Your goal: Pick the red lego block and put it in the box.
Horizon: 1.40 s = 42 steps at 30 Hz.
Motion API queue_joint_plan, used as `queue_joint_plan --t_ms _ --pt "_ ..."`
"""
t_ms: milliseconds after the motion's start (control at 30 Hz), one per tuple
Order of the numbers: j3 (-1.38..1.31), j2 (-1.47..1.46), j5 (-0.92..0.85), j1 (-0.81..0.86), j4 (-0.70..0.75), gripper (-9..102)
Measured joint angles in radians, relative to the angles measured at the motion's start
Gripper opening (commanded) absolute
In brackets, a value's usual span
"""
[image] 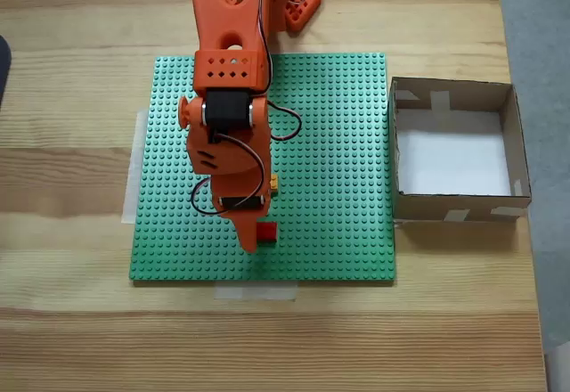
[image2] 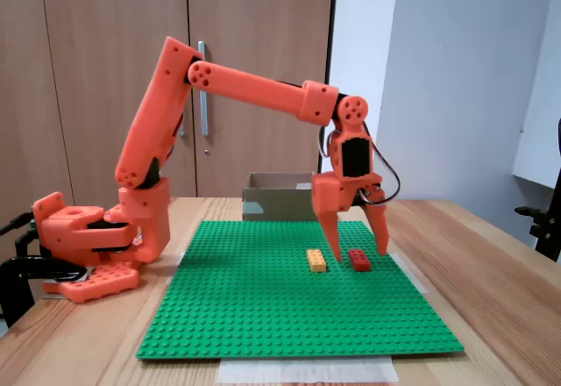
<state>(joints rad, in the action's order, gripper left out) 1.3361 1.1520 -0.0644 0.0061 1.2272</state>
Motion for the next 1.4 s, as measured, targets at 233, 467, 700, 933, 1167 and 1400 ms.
queue_joint_plan --t_ms 233,467,700,933,1167,1400 --pt "-0.034 -0.054 0.009 -0.012 -0.006 30" --pt "-0.052 -0.071 0.054 -0.029 -0.006 29" --pt "-0.054 -0.077 0.072 -0.04 -0.012 18" --pt "-0.054 -0.077 0.071 -0.034 -0.012 13" --pt "-0.063 -0.077 0.063 -0.035 -0.011 7" --pt "-0.064 -0.078 0.051 -0.037 0.023 5"
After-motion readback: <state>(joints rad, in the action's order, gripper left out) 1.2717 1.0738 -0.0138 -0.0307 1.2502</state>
